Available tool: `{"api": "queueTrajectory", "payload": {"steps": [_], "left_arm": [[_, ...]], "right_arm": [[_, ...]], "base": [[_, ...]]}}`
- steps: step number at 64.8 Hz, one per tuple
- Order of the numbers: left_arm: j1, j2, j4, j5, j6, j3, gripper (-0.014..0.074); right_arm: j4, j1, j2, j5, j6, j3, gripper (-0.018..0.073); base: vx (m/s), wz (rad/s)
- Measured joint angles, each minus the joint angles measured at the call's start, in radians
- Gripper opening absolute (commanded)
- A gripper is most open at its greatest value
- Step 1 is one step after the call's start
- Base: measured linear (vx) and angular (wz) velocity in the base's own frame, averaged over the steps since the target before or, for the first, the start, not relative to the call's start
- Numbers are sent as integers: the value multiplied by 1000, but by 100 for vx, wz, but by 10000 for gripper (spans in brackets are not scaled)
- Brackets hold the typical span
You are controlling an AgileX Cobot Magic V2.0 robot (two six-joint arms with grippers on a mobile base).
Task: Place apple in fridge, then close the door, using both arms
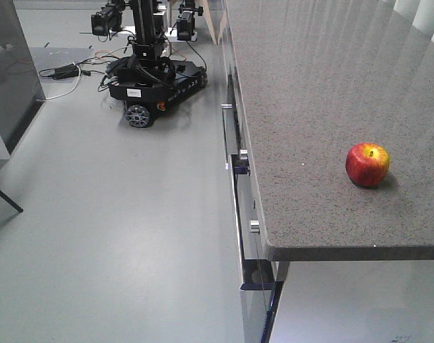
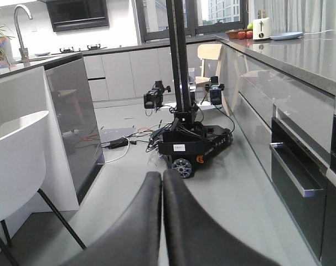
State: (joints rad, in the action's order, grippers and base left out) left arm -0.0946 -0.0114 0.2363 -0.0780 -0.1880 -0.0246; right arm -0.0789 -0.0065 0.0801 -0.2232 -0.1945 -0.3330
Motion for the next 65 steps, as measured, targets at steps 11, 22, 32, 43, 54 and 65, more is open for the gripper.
{"api": "queueTrajectory", "payload": {"steps": [11,22,32,43,54,65], "left_arm": [[0,0,0,0,0,0,-6],[0,0,0,0,0,0,-6],[0,0,0,0,0,0,-6],[0,0,0,0,0,0,-6],[0,0,0,0,0,0,-6],[0,0,0,0,0,0,-6]], "right_arm": [[-48,0,139,-214,187,-268,137],[-129,0,251,-299,338,-417,463],[-147,0,287,-287,358,-433,706],[-137,0,316,-287,365,-436,720],[-136,0,450,-299,388,-514,700],[-136,0,686,-325,391,-666,696]], "base": [[0,0],[0,0],[0,0],[0,0],[0,0],[0,0]]}}
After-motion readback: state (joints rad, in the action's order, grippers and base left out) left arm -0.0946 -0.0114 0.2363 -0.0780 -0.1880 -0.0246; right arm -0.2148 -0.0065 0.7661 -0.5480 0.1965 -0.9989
